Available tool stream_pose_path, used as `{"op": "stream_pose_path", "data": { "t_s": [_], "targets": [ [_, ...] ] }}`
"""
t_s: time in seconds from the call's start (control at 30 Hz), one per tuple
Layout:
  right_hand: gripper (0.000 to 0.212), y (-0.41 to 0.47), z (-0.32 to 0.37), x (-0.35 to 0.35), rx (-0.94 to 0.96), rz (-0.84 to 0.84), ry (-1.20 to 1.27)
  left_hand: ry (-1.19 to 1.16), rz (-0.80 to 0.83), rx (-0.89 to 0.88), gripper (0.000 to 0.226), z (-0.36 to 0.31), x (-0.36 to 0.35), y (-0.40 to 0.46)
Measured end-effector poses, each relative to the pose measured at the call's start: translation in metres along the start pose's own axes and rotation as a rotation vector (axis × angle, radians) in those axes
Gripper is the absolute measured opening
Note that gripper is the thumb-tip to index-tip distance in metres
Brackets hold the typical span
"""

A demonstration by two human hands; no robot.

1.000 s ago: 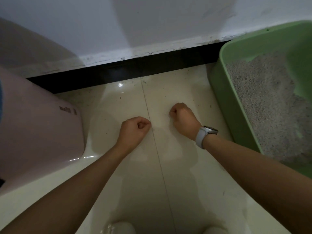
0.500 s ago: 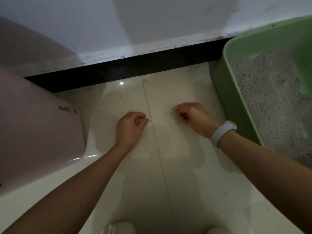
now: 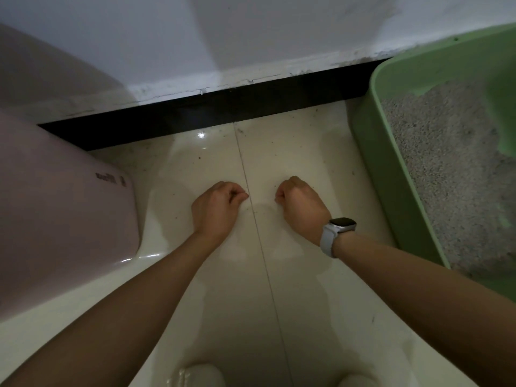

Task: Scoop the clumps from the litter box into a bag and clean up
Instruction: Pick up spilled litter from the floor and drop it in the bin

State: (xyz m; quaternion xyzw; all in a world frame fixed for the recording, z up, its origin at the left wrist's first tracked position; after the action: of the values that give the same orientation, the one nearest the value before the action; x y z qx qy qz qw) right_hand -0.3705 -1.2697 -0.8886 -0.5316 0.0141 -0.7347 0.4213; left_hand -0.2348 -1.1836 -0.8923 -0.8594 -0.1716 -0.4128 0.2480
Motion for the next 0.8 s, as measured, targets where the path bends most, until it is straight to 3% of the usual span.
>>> {"op": "stream_pose_path", "data": {
  "t_s": [0.13,0.3,0.53,0.7,0.8],
  "targets": [
    [0.022,0.000,-0.001,-0.002,0.011,-0.005,-0.013,-0.022,0.067,0.062,0.015,-0.001,0.004,0.003],
    [0.020,-0.004,-0.013,0.025,-0.122,-0.179,0.327,-0.685,0.059,0.244,0.015,0.000,0.017,0.004],
    [0.023,-0.010,-0.013,0.016,-0.060,-0.022,0.197,-1.166,0.125,0.395,0.017,0.006,0.029,-0.007],
    [0.022,-0.006,-0.001,0.006,-0.008,-0.021,0.014,-1.315,0.068,0.512,0.025,0.014,0.037,-0.008],
    [0.022,-0.004,0.002,0.004,-0.011,-0.021,-0.047,-1.228,0.073,0.540,0.024,0.016,0.034,-0.009]
  ]
}}
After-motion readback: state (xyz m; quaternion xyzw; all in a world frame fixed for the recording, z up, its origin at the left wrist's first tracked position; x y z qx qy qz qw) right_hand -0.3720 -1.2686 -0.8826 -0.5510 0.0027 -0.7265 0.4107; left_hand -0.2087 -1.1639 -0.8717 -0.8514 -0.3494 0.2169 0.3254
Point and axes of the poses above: each hand's wrist, its own y-axis towards the middle knuckle, its own x-axis out of the back of the hand, z = x × y, the point moved 2 cm from there along y, towards the middle knuckle, and after that the axes turned 5 degrees about z, right-handed, at the moved point
